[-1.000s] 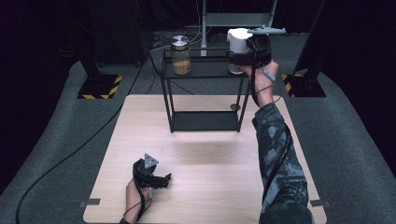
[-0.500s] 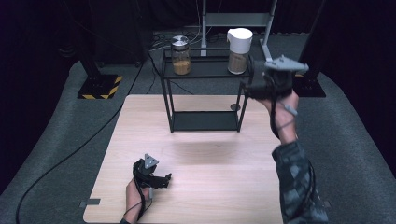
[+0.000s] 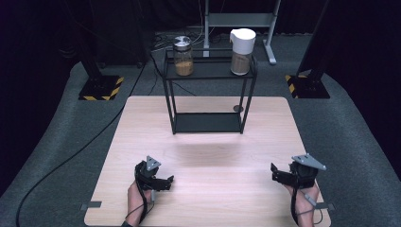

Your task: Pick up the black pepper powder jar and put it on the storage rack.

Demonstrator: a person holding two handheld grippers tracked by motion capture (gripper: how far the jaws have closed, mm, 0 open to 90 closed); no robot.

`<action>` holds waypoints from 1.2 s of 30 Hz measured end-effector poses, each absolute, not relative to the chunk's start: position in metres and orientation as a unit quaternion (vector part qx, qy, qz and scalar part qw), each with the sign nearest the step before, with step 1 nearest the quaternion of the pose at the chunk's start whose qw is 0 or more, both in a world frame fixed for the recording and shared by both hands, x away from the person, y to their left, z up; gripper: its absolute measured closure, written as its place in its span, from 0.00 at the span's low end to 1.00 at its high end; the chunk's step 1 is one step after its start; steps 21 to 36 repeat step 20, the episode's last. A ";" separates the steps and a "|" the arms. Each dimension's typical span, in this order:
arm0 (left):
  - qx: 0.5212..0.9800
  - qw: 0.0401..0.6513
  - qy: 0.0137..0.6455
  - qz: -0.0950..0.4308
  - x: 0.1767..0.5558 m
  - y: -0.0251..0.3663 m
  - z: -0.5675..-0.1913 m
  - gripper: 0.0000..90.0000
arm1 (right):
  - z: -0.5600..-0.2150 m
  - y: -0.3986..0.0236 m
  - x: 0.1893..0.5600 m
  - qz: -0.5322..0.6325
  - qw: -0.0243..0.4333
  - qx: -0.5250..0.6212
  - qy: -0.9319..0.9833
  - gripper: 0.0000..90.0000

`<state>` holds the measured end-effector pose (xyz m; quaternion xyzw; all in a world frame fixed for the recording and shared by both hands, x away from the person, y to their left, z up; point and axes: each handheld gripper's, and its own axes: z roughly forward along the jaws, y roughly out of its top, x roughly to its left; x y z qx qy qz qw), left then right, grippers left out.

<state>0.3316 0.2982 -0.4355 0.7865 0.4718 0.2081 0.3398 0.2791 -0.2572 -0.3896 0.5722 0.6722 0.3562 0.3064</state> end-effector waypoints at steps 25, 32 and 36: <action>0.787 0.340 0.472 0.208 0.332 0.298 -0.435 0.00 | -0.433 -0.248 0.259 0.323 0.308 0.610 0.655 0.00; 0.787 0.340 0.472 0.208 0.332 0.298 -0.435 0.00 | -0.433 -0.248 0.259 0.323 0.308 0.610 0.655 0.00; 0.787 0.340 0.472 0.208 0.332 0.298 -0.435 0.00 | -0.433 -0.248 0.259 0.323 0.308 0.610 0.655 0.00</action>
